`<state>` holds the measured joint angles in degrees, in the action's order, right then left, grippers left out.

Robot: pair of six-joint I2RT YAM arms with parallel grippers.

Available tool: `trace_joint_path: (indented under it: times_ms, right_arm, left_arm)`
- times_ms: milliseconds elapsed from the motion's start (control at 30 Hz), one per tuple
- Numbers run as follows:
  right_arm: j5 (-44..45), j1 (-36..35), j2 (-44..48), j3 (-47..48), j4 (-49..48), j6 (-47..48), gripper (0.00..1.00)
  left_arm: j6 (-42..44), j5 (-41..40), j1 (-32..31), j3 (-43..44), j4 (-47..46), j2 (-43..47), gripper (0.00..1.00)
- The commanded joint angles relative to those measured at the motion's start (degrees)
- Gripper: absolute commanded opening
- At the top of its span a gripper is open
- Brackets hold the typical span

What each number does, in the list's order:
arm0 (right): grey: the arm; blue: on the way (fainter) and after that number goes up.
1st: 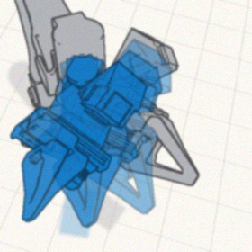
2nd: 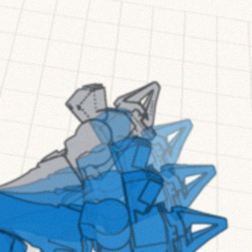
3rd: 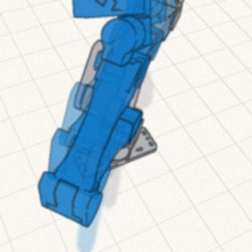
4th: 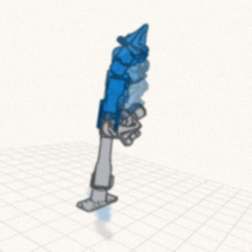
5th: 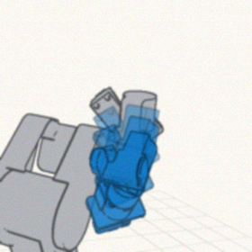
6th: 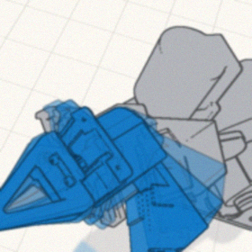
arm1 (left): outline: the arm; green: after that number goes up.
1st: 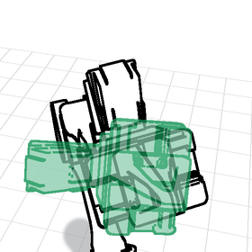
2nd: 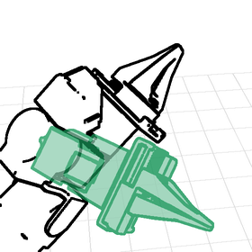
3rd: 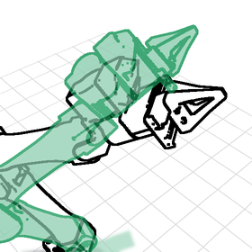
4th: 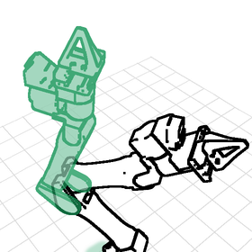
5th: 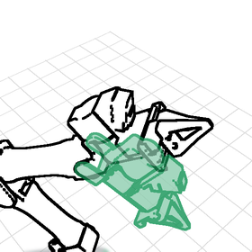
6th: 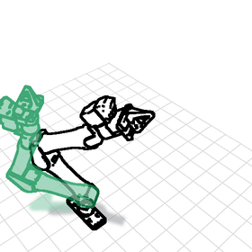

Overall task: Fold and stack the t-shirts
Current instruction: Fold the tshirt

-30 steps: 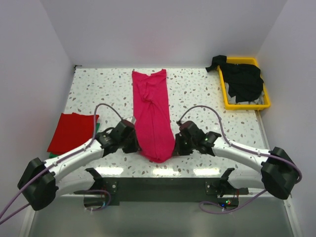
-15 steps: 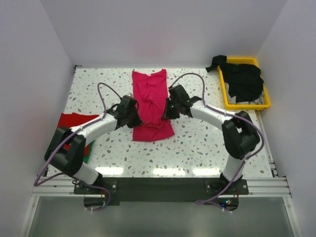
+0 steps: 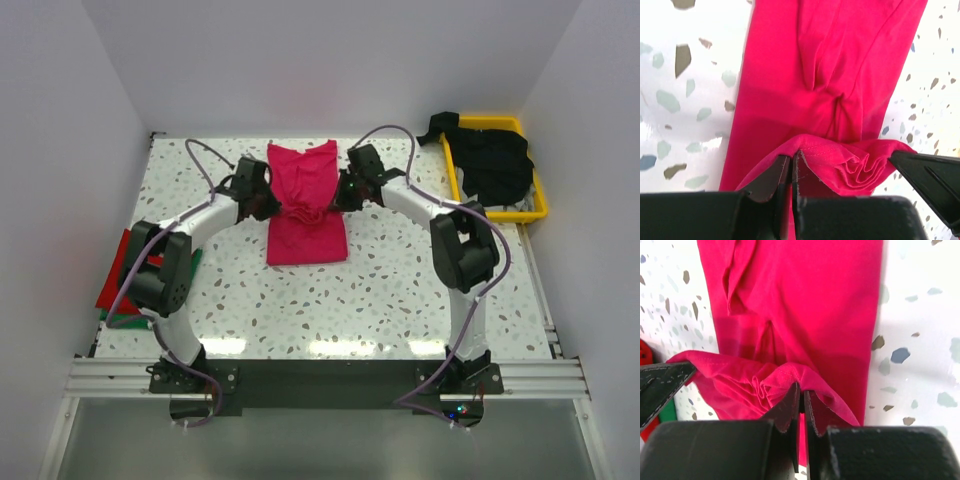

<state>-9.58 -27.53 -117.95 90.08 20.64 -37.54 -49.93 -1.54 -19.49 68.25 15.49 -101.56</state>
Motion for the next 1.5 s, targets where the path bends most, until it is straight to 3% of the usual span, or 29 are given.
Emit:
trace_joint_path:
  times_ms: [0,1000,1100,1200,1233,1333,1467]
  right_arm:
    - [-2.02,1.51,-0.96,3.78,-0.17,-0.16,0.04]
    - [-4.04,5.03,-5.10,6.68,-1.75,-0.34,0.08]
    - [-4.57,5.47,-5.10,6.95,-2.01,0.10,0.14]
    - [-5.09,6.08,-4.40,7.03,-2.45,0.53,0.21]
    - [-5.01,6.26,-4.04,7.12,-2.45,0.80,0.26]
    - [-4.83,6.35,-2.82,7.48,-2.10,2.64,0.38]
    - [-3.51,5.74,-0.18,5.38,-2.62,4.40,0.40]
  left_arm:
    - [0.54,-0.57,1.20,4.26,-1.16,-2.67,0.00]
    - [2.73,4.79,5.42,7.07,-6.78,-6.81,0.00]
    - [3.79,6.46,5.69,8.39,-6.62,-7.69,0.09]
    - [4.67,6.55,6.30,9.53,-6.61,-7.52,0.27]
    - [5.02,6.64,6.56,9.62,-6.61,-7.34,0.38]
    - [5.46,6.03,7.18,9.01,-6.17,-5.50,0.50]
    - [4.50,5.93,6.83,5.41,-7.66,-1.11,0.50]
